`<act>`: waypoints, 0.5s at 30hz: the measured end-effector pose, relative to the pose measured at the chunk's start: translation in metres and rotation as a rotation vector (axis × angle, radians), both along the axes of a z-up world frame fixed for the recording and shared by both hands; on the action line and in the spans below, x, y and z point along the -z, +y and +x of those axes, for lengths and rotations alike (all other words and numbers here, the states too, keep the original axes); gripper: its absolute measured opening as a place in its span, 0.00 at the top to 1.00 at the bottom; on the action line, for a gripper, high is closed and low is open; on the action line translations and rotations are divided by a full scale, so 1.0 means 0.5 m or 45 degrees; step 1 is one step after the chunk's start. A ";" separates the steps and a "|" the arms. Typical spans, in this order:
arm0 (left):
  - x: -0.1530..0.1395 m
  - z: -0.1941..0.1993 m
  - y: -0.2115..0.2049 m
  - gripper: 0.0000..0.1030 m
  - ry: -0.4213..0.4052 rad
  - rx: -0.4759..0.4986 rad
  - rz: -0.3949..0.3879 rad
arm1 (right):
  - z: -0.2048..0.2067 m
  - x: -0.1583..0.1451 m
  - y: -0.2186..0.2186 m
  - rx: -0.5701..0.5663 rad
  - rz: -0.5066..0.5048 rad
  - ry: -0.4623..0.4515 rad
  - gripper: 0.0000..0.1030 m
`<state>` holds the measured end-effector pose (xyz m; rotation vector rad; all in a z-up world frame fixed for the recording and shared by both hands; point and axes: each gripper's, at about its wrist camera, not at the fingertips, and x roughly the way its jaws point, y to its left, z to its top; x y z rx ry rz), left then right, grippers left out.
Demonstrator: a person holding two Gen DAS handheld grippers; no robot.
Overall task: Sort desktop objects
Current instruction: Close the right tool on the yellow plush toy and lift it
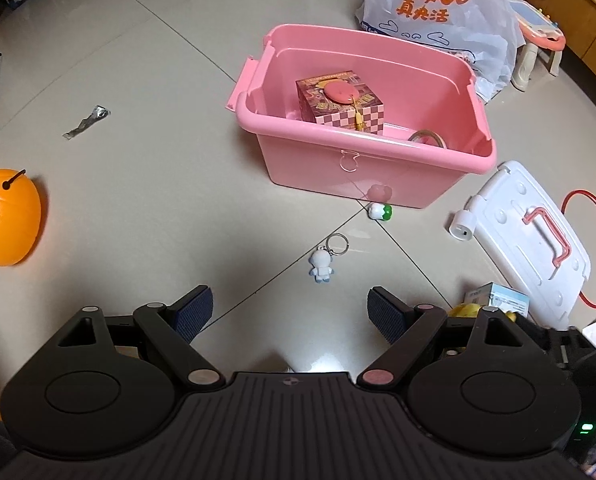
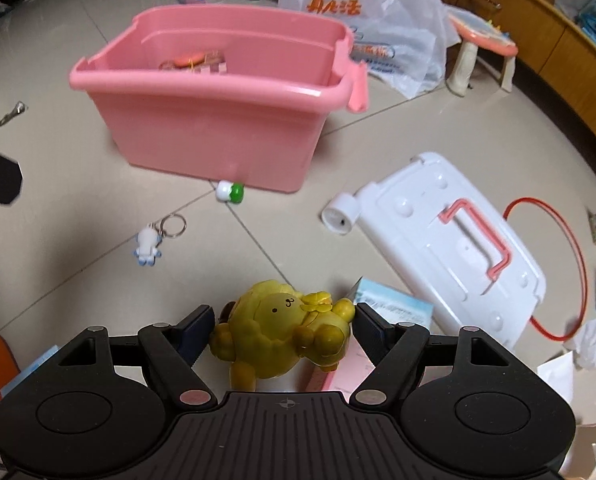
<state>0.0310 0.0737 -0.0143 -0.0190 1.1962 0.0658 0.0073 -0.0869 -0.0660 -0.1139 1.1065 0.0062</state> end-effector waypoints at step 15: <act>0.002 -0.002 0.037 0.16 -0.007 -0.102 0.033 | 0.000 -0.110 -0.007 -0.046 0.025 -0.147 0.30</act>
